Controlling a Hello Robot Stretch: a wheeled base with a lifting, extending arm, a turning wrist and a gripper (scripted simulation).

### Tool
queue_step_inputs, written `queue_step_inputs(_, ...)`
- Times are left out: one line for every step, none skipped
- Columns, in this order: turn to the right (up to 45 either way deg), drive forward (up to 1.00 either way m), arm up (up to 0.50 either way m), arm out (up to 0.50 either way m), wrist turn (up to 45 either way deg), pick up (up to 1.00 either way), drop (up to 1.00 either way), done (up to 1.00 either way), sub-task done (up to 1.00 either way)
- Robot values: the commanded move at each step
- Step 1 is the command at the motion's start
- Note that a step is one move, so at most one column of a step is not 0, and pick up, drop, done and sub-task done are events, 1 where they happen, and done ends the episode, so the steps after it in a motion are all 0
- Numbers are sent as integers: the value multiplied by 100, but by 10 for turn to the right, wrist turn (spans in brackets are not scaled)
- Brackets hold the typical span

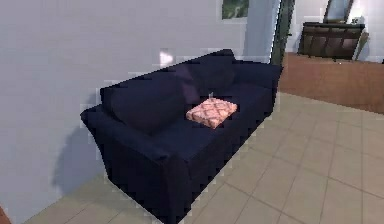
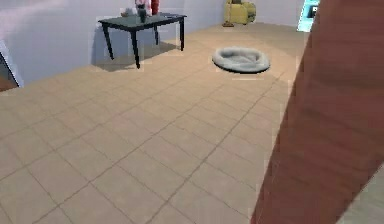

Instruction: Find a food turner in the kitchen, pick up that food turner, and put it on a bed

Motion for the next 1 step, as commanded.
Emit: queue_step_inputs(450, 0, 0, 0, 0, 0, 0, 0, 0)
